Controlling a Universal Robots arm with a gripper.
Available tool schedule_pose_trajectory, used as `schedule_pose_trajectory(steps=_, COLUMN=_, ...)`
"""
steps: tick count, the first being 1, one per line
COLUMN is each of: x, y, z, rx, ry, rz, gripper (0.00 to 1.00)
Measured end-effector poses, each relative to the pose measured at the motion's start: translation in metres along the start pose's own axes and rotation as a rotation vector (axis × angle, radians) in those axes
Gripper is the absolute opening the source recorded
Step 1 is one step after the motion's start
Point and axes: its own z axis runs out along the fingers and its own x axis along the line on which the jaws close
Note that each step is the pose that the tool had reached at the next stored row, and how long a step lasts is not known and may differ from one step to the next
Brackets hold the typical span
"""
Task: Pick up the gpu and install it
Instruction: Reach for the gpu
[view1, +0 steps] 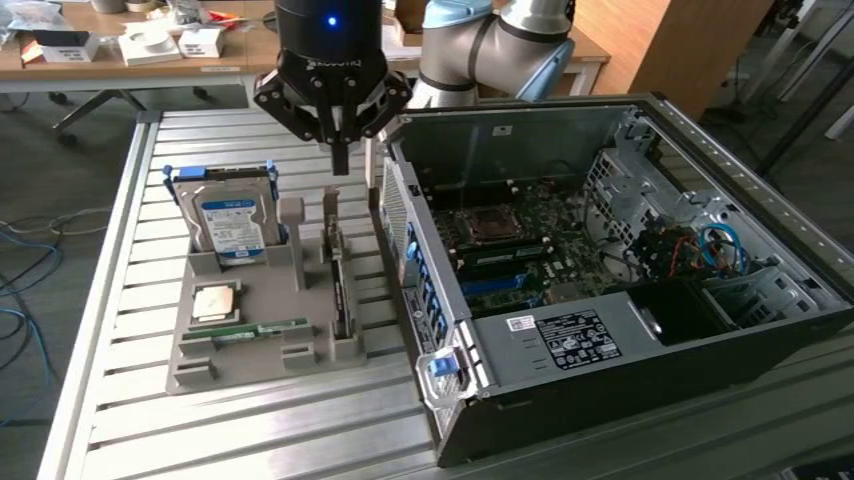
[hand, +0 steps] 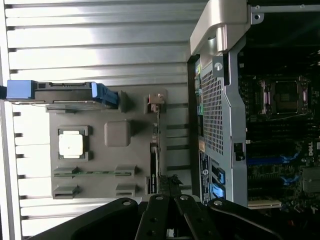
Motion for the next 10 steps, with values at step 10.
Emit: schedule_pose_trajectory(steps=10, x=-0.001, y=-0.0173, z=-0.0007, rx=-0.0001, ry=0.0, rz=0.0, gripper=0.11)
